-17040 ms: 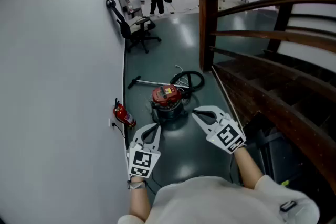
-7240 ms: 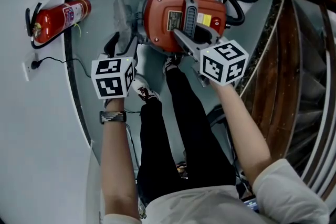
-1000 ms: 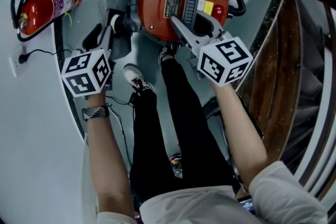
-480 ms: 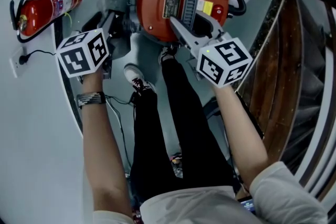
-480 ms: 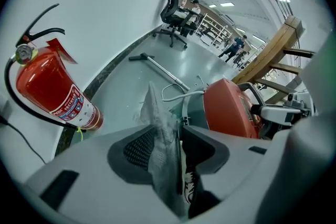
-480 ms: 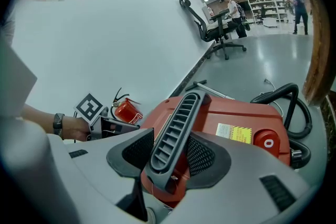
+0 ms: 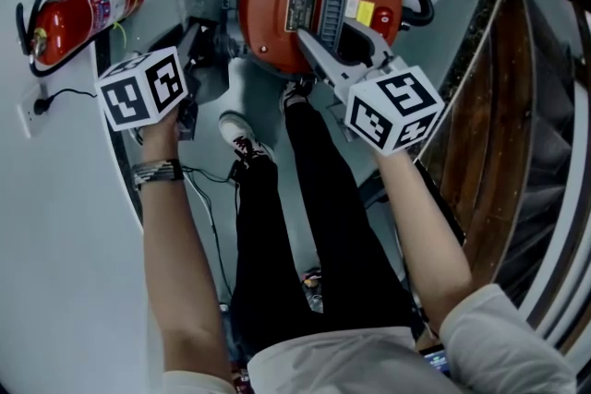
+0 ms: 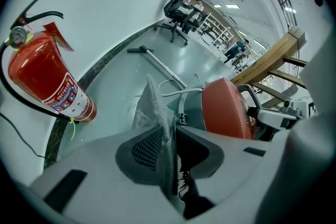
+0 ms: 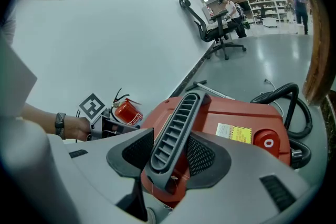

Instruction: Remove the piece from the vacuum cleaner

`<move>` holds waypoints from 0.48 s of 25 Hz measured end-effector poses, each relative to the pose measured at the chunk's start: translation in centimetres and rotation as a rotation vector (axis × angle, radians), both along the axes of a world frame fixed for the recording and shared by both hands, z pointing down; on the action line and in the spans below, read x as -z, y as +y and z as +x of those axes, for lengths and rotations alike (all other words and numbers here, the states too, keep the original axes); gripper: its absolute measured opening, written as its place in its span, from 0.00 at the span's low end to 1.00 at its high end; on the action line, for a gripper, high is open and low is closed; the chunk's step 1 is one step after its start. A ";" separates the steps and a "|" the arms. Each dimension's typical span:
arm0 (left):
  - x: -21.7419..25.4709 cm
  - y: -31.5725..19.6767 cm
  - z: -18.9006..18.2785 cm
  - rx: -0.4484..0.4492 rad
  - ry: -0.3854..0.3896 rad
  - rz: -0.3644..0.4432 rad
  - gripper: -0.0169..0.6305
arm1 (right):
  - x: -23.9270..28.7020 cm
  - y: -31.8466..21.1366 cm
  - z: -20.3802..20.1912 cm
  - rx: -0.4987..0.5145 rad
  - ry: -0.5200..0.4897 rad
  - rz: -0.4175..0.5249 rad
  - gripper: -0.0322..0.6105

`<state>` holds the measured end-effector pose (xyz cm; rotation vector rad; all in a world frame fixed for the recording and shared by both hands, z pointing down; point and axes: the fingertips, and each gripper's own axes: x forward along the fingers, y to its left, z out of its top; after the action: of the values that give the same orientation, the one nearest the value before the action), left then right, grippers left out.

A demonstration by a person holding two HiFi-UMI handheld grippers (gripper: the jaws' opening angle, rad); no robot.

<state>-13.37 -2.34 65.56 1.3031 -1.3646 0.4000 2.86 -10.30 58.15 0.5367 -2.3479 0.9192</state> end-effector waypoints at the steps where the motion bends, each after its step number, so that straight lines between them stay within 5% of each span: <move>1: 0.0 0.0 0.1 -0.007 -0.002 -0.003 0.14 | 0.0 0.0 0.0 0.000 0.000 -0.001 0.34; 7: 0.2 -0.1 0.1 -0.020 -0.051 -0.001 0.10 | 0.1 0.0 0.0 -0.002 -0.001 -0.006 0.34; 12: 0.2 0.1 -0.5 0.126 -0.066 0.010 0.08 | 0.1 0.0 0.0 0.001 -0.005 -0.004 0.34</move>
<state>-13.86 -2.21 65.35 1.2137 -1.4973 0.3535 2.82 -10.25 58.09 0.5315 -2.3503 0.9256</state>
